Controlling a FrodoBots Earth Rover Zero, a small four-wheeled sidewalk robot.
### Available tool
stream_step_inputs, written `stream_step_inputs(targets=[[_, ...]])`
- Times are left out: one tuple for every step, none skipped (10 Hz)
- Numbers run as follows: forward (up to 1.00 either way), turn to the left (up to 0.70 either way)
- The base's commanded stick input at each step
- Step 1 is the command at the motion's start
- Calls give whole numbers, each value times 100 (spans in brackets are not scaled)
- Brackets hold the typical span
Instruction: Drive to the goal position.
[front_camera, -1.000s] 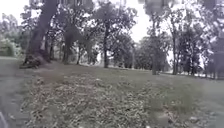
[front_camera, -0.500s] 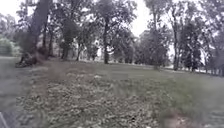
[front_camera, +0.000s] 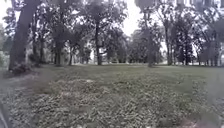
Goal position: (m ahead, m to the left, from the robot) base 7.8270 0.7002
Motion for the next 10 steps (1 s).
stream_step_inputs(targets=[[70,0],[70,0],[70,-1],[70,-14],[70,-14],[70,-14],[70,0],[70,0],[70,0],[70,0]])
